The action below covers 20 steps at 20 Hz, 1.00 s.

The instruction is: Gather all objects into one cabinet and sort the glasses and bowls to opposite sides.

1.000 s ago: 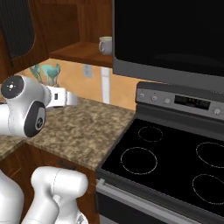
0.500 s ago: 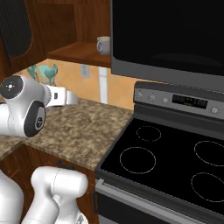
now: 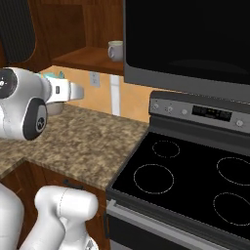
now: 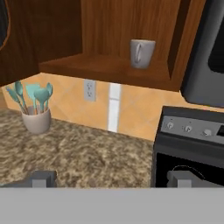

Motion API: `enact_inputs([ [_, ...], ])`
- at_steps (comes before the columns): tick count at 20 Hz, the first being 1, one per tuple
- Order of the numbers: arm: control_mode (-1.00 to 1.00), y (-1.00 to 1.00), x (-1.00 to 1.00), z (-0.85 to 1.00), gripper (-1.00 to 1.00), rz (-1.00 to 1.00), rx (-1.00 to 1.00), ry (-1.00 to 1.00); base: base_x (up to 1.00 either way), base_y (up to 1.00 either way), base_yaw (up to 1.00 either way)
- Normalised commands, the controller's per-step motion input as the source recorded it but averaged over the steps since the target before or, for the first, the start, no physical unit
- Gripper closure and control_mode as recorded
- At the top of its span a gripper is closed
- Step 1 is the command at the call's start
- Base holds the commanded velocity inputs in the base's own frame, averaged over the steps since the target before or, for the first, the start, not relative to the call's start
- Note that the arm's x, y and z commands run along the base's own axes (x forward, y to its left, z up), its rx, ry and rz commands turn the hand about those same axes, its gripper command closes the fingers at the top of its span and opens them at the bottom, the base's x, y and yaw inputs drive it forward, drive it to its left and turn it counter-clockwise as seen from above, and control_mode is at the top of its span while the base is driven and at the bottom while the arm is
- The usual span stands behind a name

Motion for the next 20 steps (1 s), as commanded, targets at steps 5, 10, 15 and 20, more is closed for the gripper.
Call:
enact_inputs([
  [5, -1.00, 0.10, -0.13, 0.78, -1.00, -0.09, 0.00, -0.11, 0.00, 0.00, 0.00],
  [10, -1.00, -0.05, -0.05, 0.61, -1.00, -0.10, 0.02, -0.13, 0.00, 0.00, 0.00],
  [15, -1.00, 0.04, -0.04, 0.01, -1.00, 0.02, 0.01, -0.07, 0.00, 0.00, 0.00],
  [20, -1.00, 0.00, 0.36, 0.00, -1.00, 0.01, 0.01, -0.08, 0.00, 0.00, 0.00],
])
